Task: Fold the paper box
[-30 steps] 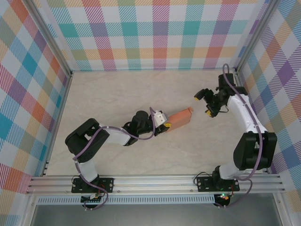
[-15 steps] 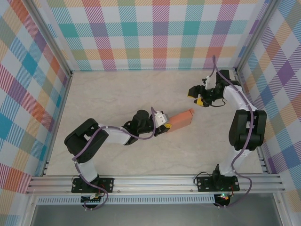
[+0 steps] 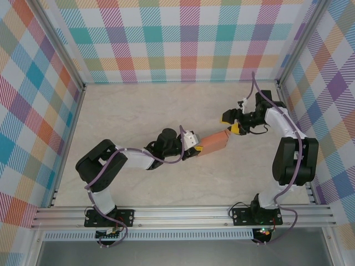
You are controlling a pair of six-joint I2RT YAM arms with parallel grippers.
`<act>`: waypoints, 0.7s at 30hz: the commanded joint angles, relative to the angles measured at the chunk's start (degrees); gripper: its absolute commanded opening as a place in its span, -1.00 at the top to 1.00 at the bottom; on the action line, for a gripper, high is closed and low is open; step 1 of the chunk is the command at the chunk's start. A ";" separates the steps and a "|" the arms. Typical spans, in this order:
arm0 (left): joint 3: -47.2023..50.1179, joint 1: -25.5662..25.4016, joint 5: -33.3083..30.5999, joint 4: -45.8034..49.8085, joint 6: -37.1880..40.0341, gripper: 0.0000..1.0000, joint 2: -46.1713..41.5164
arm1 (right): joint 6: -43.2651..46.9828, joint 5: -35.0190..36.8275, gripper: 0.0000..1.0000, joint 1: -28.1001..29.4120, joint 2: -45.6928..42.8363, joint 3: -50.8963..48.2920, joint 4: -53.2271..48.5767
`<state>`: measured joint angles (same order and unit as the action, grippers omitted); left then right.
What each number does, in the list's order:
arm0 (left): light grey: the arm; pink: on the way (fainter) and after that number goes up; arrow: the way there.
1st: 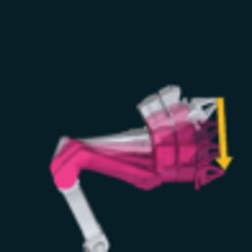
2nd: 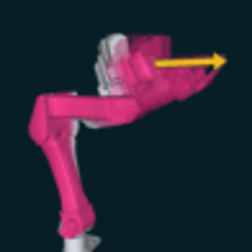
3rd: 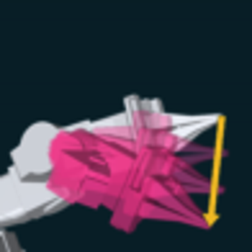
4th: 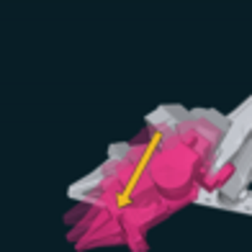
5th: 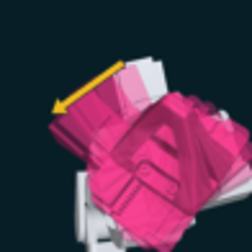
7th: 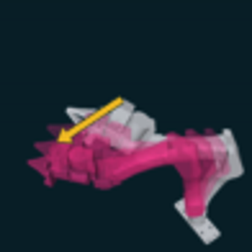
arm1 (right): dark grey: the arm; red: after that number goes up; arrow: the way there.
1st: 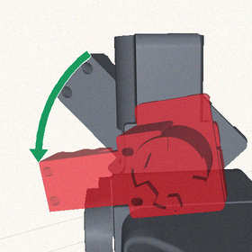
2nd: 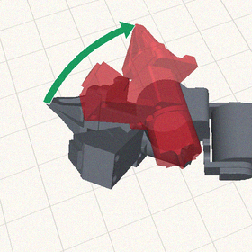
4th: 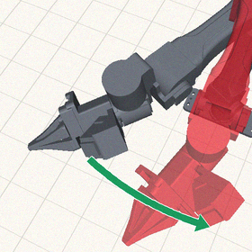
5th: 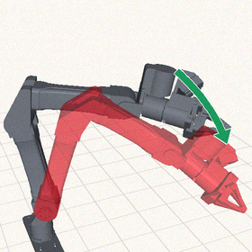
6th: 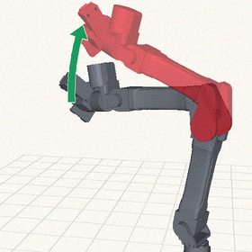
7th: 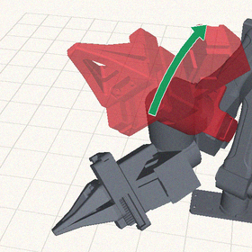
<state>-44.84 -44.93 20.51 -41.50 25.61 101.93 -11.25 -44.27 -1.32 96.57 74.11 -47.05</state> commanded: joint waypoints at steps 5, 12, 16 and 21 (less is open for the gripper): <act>0.11 -0.62 0.49 8.41 0.87 0.36 1.60 | 1.40 -2.75 -0.43 -0.16 -1.51 0.01 -3.75; -0.29 -0.63 0.61 8.42 0.76 0.36 2.21 | 0.71 -4.37 -0.23 -0.11 0.28 0.46 -4.32; -0.51 -0.61 0.54 8.59 0.61 0.37 2.39 | 0.52 -4.60 -0.17 -0.09 1.50 0.87 -5.69; -0.77 -0.64 0.05 9.21 0.98 0.37 2.40 | 0.13 -4.03 -0.25 -0.09 1.94 1.49 -8.15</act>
<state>-45.69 -44.93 20.60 -40.01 26.17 101.95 -11.11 -44.71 -2.15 97.60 74.46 -49.69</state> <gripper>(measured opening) 0.369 0.619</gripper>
